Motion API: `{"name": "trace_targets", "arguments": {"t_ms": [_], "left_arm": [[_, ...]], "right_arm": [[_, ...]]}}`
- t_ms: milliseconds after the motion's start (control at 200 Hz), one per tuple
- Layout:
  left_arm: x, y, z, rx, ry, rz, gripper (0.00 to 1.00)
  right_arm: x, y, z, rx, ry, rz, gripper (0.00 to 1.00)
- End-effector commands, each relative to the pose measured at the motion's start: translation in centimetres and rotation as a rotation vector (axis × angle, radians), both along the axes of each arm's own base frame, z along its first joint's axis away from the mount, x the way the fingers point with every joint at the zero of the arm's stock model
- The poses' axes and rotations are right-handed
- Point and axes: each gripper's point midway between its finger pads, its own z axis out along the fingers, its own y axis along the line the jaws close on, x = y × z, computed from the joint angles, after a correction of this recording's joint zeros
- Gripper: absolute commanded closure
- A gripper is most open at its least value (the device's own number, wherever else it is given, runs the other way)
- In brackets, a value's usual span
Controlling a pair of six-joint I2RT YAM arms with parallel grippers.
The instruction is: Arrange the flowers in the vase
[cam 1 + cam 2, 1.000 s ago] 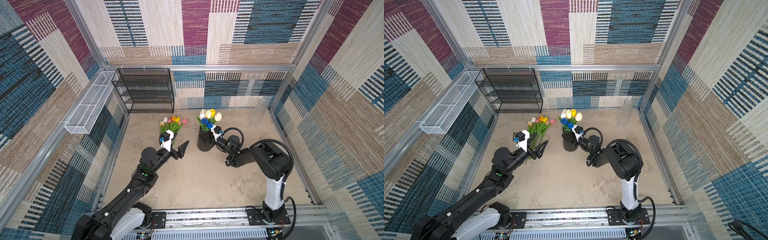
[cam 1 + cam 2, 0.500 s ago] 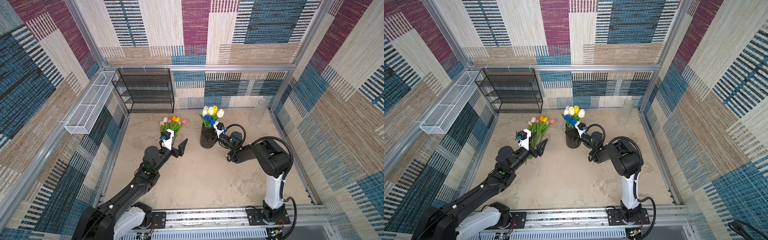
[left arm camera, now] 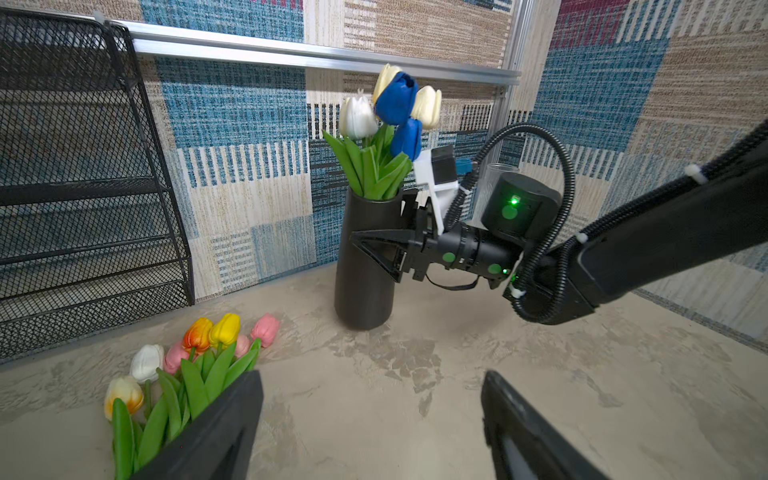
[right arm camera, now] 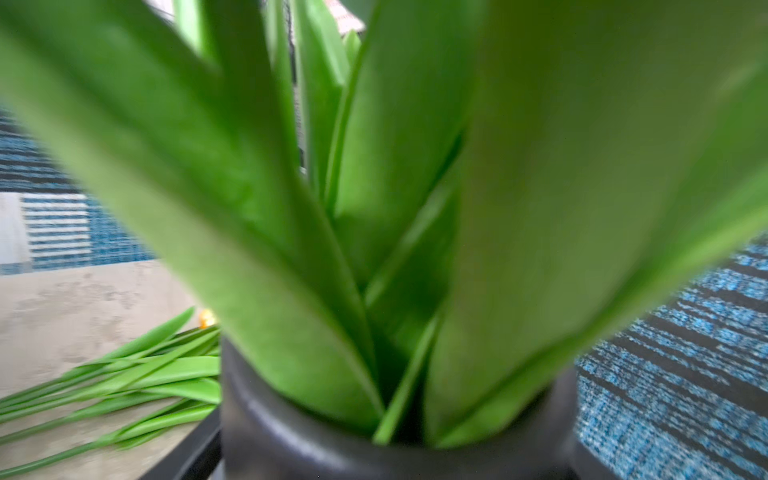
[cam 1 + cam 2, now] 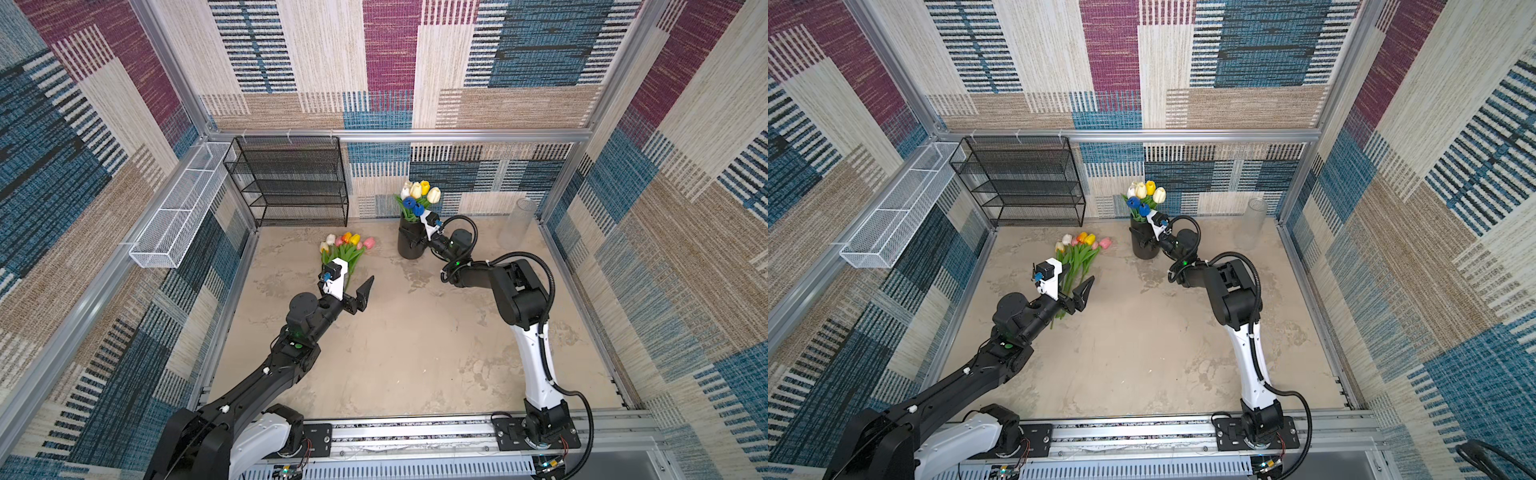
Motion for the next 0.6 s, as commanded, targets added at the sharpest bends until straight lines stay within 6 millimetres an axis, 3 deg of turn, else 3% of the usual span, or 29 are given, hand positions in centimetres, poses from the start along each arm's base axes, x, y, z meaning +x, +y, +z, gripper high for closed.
{"name": "trace_targets", "arguments": {"t_ms": [0, 115, 155, 346, 596], "left_arm": [[-0.1, 0.3, 1.3, 0.000, -0.031, 0.014, 0.14], [-0.4, 1.0, 1.6, 0.008, -0.017, 0.040, 0.14], [-0.5, 1.5, 0.8, 0.022, 0.021, 0.067, 0.14], [-1.3, 2.7, 0.4, 0.031, 0.034, 0.111, 0.14], [-2.0, 3.0, 0.5, 0.019, 0.020, 0.108, 0.14]], "right_arm": [[2.1, 0.4, 2.2, 0.022, -0.088, -0.014, 0.74], [4.5, 0.7, 1.0, 0.008, -0.065, -0.019, 0.74], [5.2, 0.9, 0.7, 0.001, -0.061, -0.019, 0.73], [7.4, 0.9, 0.5, 0.008, -0.042, -0.006, 0.67], [8.7, 0.9, 0.6, 0.008, -0.032, -0.005, 0.18]]}}
